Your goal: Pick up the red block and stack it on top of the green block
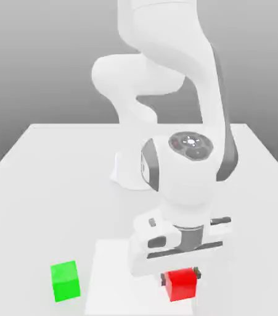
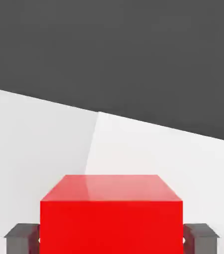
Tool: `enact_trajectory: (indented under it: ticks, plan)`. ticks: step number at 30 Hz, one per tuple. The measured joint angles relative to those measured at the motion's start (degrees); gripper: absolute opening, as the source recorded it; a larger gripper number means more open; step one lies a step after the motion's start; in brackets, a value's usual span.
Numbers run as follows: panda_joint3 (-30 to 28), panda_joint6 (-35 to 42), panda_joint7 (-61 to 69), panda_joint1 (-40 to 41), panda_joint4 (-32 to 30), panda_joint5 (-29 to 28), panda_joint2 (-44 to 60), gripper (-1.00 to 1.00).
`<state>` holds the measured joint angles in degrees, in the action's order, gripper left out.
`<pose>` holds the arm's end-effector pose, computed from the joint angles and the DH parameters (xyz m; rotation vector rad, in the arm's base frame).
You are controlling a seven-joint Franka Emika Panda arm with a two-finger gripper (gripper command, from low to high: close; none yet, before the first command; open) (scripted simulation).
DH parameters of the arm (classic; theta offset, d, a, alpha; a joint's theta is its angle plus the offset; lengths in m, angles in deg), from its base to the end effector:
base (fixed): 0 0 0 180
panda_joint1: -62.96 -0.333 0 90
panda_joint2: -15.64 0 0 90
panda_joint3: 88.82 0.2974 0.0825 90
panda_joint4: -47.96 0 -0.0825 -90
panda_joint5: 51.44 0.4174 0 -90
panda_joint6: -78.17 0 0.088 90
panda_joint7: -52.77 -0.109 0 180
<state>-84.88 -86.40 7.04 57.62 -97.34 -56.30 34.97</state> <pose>0.4471 0.0815 0.0971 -3.0196 0.8655 -0.0007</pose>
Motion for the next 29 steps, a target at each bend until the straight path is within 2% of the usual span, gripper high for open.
enact_trajectory:
  ticks: [3,9,20,25,26,29]
  plan:
    - [0.0,0.0,-0.1,0.0,0.0,-0.1,0.1,-1.00]
    - [0.9,8.6,0.8,1.5,-1.5,2.9,-10.1,-1.00]
    - [-11.7,14.3,-24.2,14.4,-0.7,6.0,-15.1,-1.00]
    - [-11.6,7.8,-25.6,15.9,-0.2,8.7,-8.0,-1.00]
    - [-11.1,6.1,-25.2,16.2,-0.1,9.3,-6.2,1.00]
    - [-11.1,6.1,-25.2,16.2,-0.1,9.3,-6.2,1.00]
